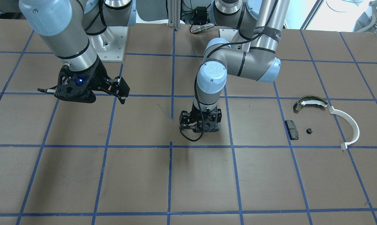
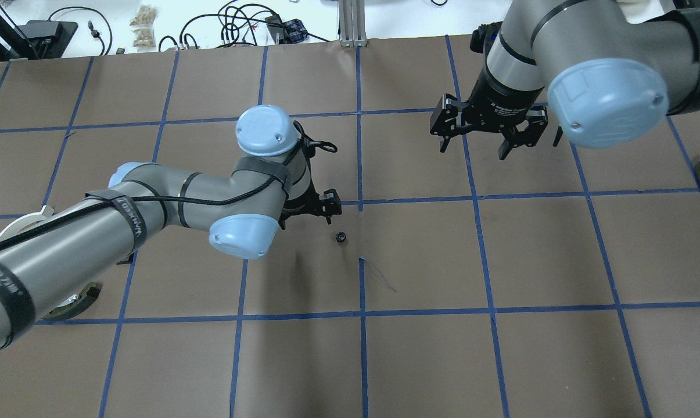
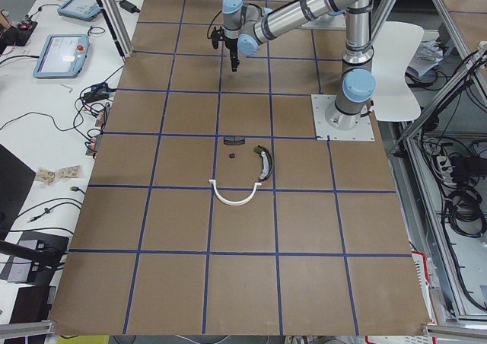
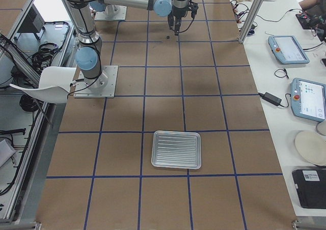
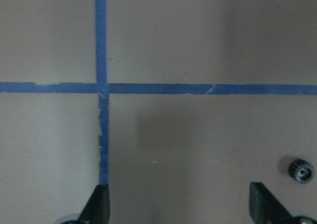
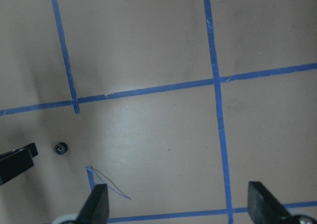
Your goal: Place bearing gear from tray to pile
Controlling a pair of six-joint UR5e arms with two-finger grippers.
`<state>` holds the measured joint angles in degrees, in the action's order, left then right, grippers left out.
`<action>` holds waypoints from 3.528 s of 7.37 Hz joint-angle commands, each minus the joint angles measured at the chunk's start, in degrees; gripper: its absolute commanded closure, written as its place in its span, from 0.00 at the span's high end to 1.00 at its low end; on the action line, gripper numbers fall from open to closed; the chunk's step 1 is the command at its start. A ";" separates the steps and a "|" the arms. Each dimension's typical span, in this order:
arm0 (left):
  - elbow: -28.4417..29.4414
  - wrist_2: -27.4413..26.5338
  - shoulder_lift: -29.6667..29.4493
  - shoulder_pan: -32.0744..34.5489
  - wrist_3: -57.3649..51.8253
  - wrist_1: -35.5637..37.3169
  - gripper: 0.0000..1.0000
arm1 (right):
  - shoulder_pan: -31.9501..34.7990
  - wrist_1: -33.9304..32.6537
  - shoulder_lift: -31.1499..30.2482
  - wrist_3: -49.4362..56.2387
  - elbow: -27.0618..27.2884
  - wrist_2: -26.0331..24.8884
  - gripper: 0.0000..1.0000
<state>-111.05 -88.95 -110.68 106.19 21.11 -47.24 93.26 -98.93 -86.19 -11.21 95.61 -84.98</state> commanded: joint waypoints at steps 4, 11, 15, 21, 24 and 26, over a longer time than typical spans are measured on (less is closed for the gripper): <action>-0.04 -0.09 -5.68 3.41 1.84 7.07 0.99 | -1.68 2.08 -0.30 5.76 -0.25 -4.93 1.00; -0.31 -0.08 -6.47 5.17 1.83 6.98 0.09 | -2.91 1.90 -1.97 5.23 -0.17 -4.41 1.00; 1.53 -1.05 -3.05 -0.15 -1.93 6.03 0.03 | -2.82 2.43 -2.67 4.62 -0.17 -4.41 1.00; -0.48 -3.77 0.64 -33.54 -30.54 -3.12 0.03 | -2.91 3.04 -4.87 5.67 0.27 -4.32 1.00; 0.22 -3.60 -0.41 -45.59 -49.98 -3.12 0.02 | -2.82 3.04 -4.96 5.67 0.27 -4.14 1.00; 0.39 -3.60 -1.02 -50.09 -56.76 -2.86 0.00 | -2.82 2.87 -4.95 5.76 0.27 -4.14 1.00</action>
<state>-110.80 -92.56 -111.32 59.17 -30.91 -50.30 90.43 -96.01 -91.11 -5.48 95.89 -89.14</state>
